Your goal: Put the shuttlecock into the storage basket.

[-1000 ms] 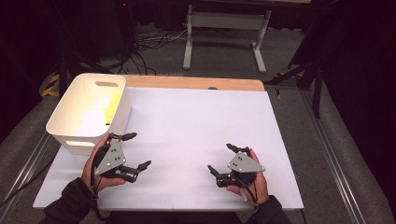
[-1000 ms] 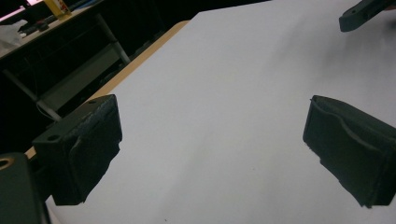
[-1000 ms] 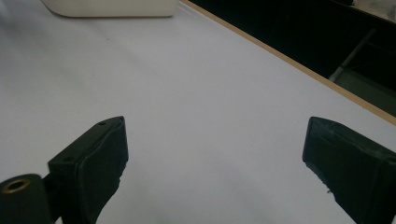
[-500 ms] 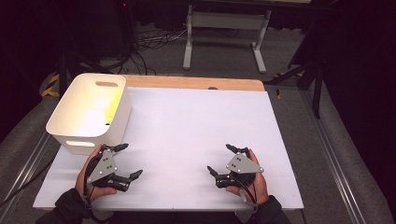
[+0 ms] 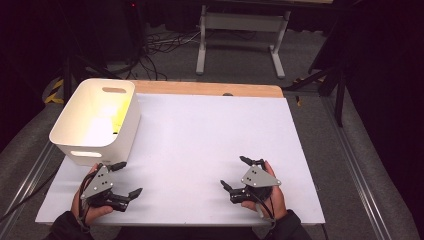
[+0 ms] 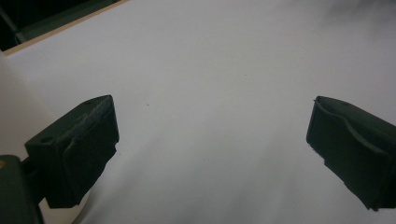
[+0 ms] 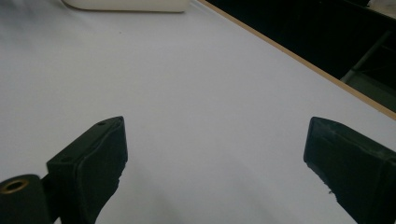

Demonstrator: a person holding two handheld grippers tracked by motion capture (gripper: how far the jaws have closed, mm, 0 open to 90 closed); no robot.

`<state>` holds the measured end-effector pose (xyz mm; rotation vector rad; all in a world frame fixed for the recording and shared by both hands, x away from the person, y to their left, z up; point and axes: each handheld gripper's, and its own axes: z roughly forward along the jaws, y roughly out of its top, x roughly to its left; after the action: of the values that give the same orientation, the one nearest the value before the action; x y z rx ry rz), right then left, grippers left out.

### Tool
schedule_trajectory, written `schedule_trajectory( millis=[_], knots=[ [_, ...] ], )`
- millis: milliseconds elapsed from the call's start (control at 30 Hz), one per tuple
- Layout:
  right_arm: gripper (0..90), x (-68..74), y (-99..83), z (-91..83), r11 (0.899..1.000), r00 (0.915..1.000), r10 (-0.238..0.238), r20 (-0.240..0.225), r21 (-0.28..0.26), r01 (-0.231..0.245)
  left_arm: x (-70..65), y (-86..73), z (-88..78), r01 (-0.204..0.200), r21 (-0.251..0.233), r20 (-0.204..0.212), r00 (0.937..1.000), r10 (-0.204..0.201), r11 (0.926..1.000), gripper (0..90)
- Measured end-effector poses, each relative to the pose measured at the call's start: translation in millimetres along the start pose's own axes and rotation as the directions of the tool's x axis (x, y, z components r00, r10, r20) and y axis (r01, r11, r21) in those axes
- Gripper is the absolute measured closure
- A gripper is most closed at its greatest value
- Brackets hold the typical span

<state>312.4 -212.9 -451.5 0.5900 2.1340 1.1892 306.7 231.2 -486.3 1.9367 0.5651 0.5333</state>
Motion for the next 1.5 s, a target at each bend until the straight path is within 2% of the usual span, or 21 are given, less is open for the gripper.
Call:
schedule_trajectory(
  millis=[67, 167, 267, 433, 633, 700, 1133, 1500],
  knots=[
    [7.1, 0.5, 0.0, 0.4, 1.0, 1.0, -0.003, -0.002, 0.0, 0.003, -0.6, 0.6, -1.7, 0.006, -0.008, 0.003, 1.0, -0.006, 1.0, 3.2],
    [7.1, 1.7, 0.5, 0.4, 1.0, 1.0, -0.007, -0.003, 0.001, 0.007, -2.4, 2.3, -3.6, -0.013, -0.009, -0.001, 0.9999, 0.013, 0.9999, 3.2],
    [7.1, 2.4, 0.7, 0.4, 1.0, 1.0, -0.008, -0.002, 0.001, 0.008, -2.4, 3.5, -5.9, -0.01, -0.031, -0.003, 0.9999, 0.01, 0.9995, 3.3],
    [7.1, 3.3, 3.0, -0.3, 1.0, 0.9999, -0.009, 0.01, -0.005, 0.009, -1.9, 2.8, -8.5, -0.009, -0.037, 0.0, 1.0, 0.009, 0.9993, 3.4],
    [7.0, 5.7, 3.8, 0.5, 1.0, 0.9998, -0.017, 0.008, -0.002, 0.017, -2.8, 4.4, -8.6, -0.027, -0.036, -0.006, 0.9996, 0.027, 0.999, 3.4],
    [7.0, 5.4, 3.2, 0.3, 1.0, 0.9998, -0.016, 0.007, -0.001, 0.016, -1.7, 4.6, -8.9, -0.02, -0.046, -0.006, 0.9998, 0.019, 0.9987, 3.4],
    [7.1, 5.0, 3.4, -0.8, 1.0, 0.9998, -0.019, 0.007, -0.004, 0.02, -1.8, 3.9, -6.9, -0.024, -0.035, 0.0, 0.9997, 0.024, 0.9991, 3.4],
    [7.3, 3.6, 1.2, 1.6, 1.0, 0.9997, -0.023, 0.005, 0.016, 0.023, -1.3, 3.8, -4.5, -0.025, -0.019, 0.001, 0.9997, 0.025, 0.9995, 3.4]
  ],
)
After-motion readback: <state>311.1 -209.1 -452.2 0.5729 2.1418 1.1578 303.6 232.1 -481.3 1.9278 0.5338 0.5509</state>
